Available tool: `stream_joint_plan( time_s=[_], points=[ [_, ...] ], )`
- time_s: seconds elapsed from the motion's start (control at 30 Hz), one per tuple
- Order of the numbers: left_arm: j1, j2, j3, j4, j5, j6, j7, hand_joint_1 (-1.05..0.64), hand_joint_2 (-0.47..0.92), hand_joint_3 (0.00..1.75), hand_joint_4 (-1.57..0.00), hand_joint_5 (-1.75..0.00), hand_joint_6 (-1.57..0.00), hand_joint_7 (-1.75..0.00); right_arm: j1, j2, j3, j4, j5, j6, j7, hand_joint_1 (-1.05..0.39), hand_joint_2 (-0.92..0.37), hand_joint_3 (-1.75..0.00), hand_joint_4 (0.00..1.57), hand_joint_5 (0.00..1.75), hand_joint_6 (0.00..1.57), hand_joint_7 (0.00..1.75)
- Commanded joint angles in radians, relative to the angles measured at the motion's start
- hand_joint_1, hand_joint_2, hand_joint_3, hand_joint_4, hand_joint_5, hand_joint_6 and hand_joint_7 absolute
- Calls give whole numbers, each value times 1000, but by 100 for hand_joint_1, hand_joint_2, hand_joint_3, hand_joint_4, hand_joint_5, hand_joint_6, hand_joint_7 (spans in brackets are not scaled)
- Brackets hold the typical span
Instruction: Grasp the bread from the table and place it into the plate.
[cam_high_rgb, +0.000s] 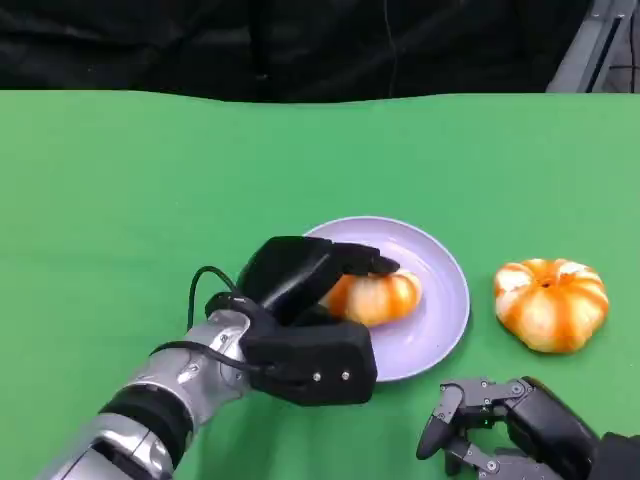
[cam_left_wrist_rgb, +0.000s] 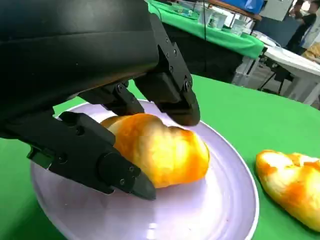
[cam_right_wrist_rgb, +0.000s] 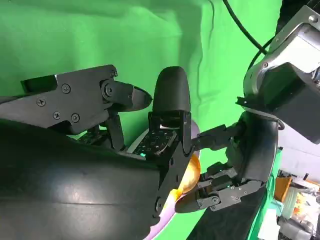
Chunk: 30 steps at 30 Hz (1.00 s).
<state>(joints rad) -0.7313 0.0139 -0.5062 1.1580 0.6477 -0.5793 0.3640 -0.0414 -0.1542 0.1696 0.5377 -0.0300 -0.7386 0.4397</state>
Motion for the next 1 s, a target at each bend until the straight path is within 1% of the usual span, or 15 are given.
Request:
stream_joint_plan(
  time_s=[0.03,0.07,0.1,0.2,0.23,0.33,0.4,0.5,1.0],
  points=[
    [-6,0,25,1,-42,-8,-46,-52,92,17,-70,0,-58,0,-8,-13,-1,18,-9,-17,-5,-3,-88,-53,72,152,80,108],
    [-5,-1,33,-1,-52,-15,-57,-52,92,18,-70,0,-58,0,-8,-13,0,15,-12,-15,-6,-3,-88,-53,72,152,80,108],
    [-3,-2,39,-2,-60,-20,-66,-59,92,24,-67,-1,-56,0,-7,-14,1,12,-14,-14,-7,-4,-88,-54,72,153,80,108],
    [-3,-1,53,-6,-86,-21,-108,-68,92,31,-63,-1,-52,0,-6,-15,3,8,-16,-9,-6,-4,-88,-54,72,153,80,108],
    [-2,-1,59,-10,-94,-18,-124,-72,92,38,-59,0,-50,0,-6,-15,3,7,-17,-6,-5,-4,-88,-54,72,154,80,108],
    [1,2,69,-24,-110,-16,-153,-77,92,47,-56,0,-48,0,-6,-14,2,7,-16,-4,-3,-4,-87,-54,71,154,80,109],
    [6,8,77,-42,-118,-17,-173,-82,92,59,-54,0,-47,0,-5,-11,1,8,-8,-1,3,-3,-87,-54,72,156,80,109],
    [14,16,82,-68,-118,-13,-188,-87,92,69,-52,0,-44,0,-5,-10,0,9,-5,2,3,-4,-88,-53,72,157,81,110],
    [23,20,84,-90,-119,-2,-198,-87,92,72,-52,0,-44,0,-5,-10,0,9,-6,1,3,-4,-89,-51,72,158,80,111]
  ],
)
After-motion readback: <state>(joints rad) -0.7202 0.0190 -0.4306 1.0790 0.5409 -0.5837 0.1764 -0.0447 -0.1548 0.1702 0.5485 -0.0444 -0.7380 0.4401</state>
